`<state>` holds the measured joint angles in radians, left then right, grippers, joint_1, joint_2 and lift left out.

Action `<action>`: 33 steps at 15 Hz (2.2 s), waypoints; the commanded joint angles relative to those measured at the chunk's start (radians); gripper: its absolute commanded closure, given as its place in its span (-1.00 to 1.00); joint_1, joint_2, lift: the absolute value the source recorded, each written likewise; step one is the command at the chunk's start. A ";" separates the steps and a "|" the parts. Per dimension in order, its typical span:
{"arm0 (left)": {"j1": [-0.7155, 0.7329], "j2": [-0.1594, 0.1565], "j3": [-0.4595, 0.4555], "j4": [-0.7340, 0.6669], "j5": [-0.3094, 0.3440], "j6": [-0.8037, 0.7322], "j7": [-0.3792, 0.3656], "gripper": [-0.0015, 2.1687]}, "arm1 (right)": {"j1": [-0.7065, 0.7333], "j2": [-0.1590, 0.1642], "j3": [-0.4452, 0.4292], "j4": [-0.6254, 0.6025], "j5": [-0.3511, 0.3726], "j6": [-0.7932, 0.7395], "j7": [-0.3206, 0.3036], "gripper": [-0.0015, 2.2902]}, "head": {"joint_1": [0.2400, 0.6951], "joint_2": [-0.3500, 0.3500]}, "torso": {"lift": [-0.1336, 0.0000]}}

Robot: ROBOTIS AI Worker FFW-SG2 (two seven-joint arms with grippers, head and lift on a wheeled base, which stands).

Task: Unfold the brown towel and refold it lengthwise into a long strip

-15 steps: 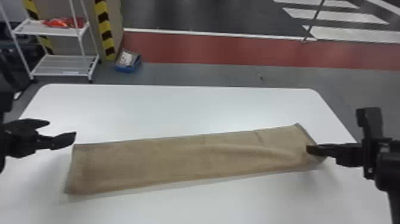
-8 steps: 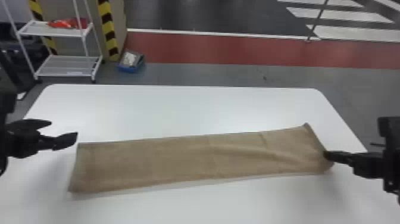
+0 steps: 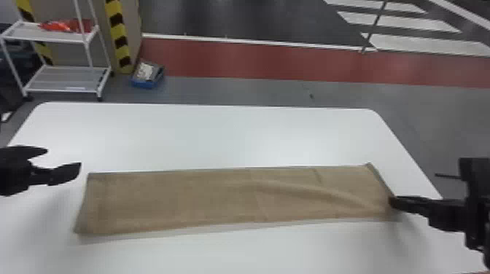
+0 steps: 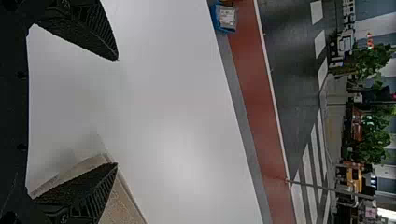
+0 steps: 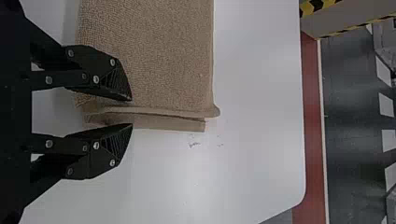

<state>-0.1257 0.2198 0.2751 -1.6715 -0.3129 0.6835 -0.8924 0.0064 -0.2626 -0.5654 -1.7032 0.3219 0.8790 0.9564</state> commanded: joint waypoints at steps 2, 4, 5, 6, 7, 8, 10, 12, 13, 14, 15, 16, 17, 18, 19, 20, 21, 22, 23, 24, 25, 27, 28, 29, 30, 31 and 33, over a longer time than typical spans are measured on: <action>0.003 0.003 0.007 -0.001 0.000 0.000 -0.002 -0.93 | 0.018 0.014 -0.074 -0.101 -0.069 0.062 0.021 -0.99 | 1.00 -0.46 | -0.85; 0.003 0.001 0.009 -0.001 0.003 -0.003 -0.002 -0.93 | 0.027 0.028 -0.074 -0.135 -0.118 0.081 0.028 -0.96 | 1.00 -0.47 | -0.85; 0.003 0.001 0.009 -0.001 0.005 -0.003 -0.003 -0.93 | 0.029 0.042 -0.057 -0.136 -0.115 0.074 0.028 -0.96 | 1.00 -0.46 | -0.85; 0.003 -0.002 0.009 -0.001 0.005 -0.003 -0.003 -0.93 | 0.029 0.042 -0.030 -0.127 -0.104 0.071 0.027 -0.95 | 1.00 -0.44 | -0.85; 0.004 -0.002 0.009 -0.001 0.005 -0.003 -0.003 -0.93 | 0.027 0.042 -0.007 -0.110 -0.092 0.065 0.024 -0.95 | 1.00 -0.42 | -0.85; 0.008 -0.002 0.009 -0.001 0.005 -0.003 -0.003 -0.93 | 0.024 0.042 0.013 -0.088 -0.078 0.059 0.022 -0.94 | 1.00 -0.37 | -0.85; 0.009 0.000 0.010 -0.001 0.006 -0.003 -0.002 -0.93 | 0.009 0.033 0.033 -0.032 -0.060 0.041 0.012 -0.93 | 1.00 -0.33 | -0.85; 0.012 0.000 0.015 -0.001 0.006 -0.006 -0.002 -0.93 | 0.006 0.029 0.042 -0.007 -0.055 0.032 0.008 -0.92 | 1.00 -0.32 | -0.85; 0.014 0.000 0.015 -0.001 0.008 -0.009 -0.003 -0.93 | 0.006 0.029 0.042 -0.006 -0.055 0.028 0.008 -0.92 | 1.00 -0.31 | -0.85; 0.015 0.000 0.018 -0.001 0.009 -0.009 -0.003 -0.93 | 0.007 0.029 0.042 -0.006 -0.050 0.032 0.008 -0.92 | 1.00 -0.31 | -0.85; 0.020 -0.002 0.021 -0.002 0.014 -0.009 -0.003 -0.93 | 0.009 0.029 0.035 -0.009 -0.050 0.032 0.008 -0.92 | 1.00 -0.31 | -0.85; 0.027 -0.004 0.033 -0.016 0.026 -0.009 -0.003 -0.93 | 0.012 0.029 0.024 -0.023 -0.053 0.032 0.010 -0.92 | 1.00 -0.31 | -0.85; 0.041 -0.008 0.047 -0.036 0.040 -0.009 -0.003 -0.93 | 0.024 0.036 0.006 -0.061 -0.073 0.050 0.010 -0.92 | 1.00 -0.31 | -0.85; 0.061 -0.016 0.072 -0.065 0.067 -0.006 0.000 -0.93 | 0.046 0.056 -0.025 -0.130 -0.110 0.062 0.015 -0.92 | 1.00 -0.32 | -0.85; 0.081 -0.037 0.105 -0.102 0.115 -0.003 0.004 -0.93 | 0.066 0.085 -0.053 -0.197 -0.164 0.062 0.013 -0.92 | 1.00 -0.32 | -0.85; 0.112 -0.060 0.134 -0.143 0.175 -0.003 0.017 -0.93 | 0.087 0.129 -0.080 -0.276 -0.224 0.062 0.007 -0.93 | 1.00 -0.31 | -0.85; 0.149 -0.082 0.153 -0.189 0.233 -0.006 0.053 -0.94 | 0.106 0.178 -0.099 -0.342 -0.276 0.062 0.001 -0.93 | 1.00 -0.30 | -0.85; 0.184 -0.105 0.170 -0.225 0.284 -0.012 0.099 -0.94 | 0.132 0.215 -0.100 -0.392 -0.320 0.050 -0.024 -0.93 | 1.00 -0.27 | -0.85; 0.222 -0.140 0.184 -0.254 0.351 -0.046 0.150 -0.95 | 0.168 0.253 -0.087 -0.438 -0.376 0.004 -0.062 -0.93 | 1.00 -0.24 | -0.85; 0.265 -0.180 0.191 -0.281 0.416 -0.126 0.211 -0.95 | 0.208 0.264 -0.057 -0.478 -0.411 -0.051 -0.102 -0.93 | 1.00 -0.20 | -0.85; 0.305 -0.220 0.185 -0.303 0.442 -0.218 0.260 -0.95 | 0.245 0.264 -0.016 -0.504 -0.414 -0.122 -0.145 -0.93 | 1.00 -0.13 | -0.85; 0.388 -0.222 0.153 -0.329 0.472 -0.423 0.346 -0.95 | 0.333 0.264 0.088 -0.533 -0.414 -0.266 -0.272 -0.93 | 1.00 -0.07 | -0.85; 0.436 -0.222 0.115 -0.330 0.471 -0.546 0.405 -0.95 | 0.362 0.264 0.134 -0.533 -0.414 -0.294 -0.329 -0.92 | 1.00 -0.04 | -0.85; 0.475 -0.222 0.079 -0.333 0.469 -0.607 0.452 -0.95 | 0.385 0.264 0.167 -0.535 -0.414 -0.306 -0.370 -0.92 | 1.00 -0.01 | -0.85; 0.521 -0.222 0.046 -0.338 0.459 -0.681 0.500 -0.95 | 0.402 0.264 0.191 -0.533 -0.414 -0.343 -0.397 -0.92 | 1.00 0.05 | -0.85; 0.563 -0.222 0.016 -0.338 0.433 -0.761 0.543 -0.95 | 0.419 0.264 0.226 -0.526 -0.414 -0.352 -0.423 -0.92 | 1.00 0.06 | -0.85; 0.632 -0.222 -0.028 -0.352 0.414 -0.816 0.598 -0.95 | 0.440 0.264 0.320 -0.483 -0.403 -0.508 -0.482 -0.92 | 1.00 0.08 | -0.85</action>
<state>0.4545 0.0000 0.2805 -2.0147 0.1152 -0.0811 -0.3062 0.4304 0.0000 -0.3154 -2.2193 -0.0912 0.4932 0.4986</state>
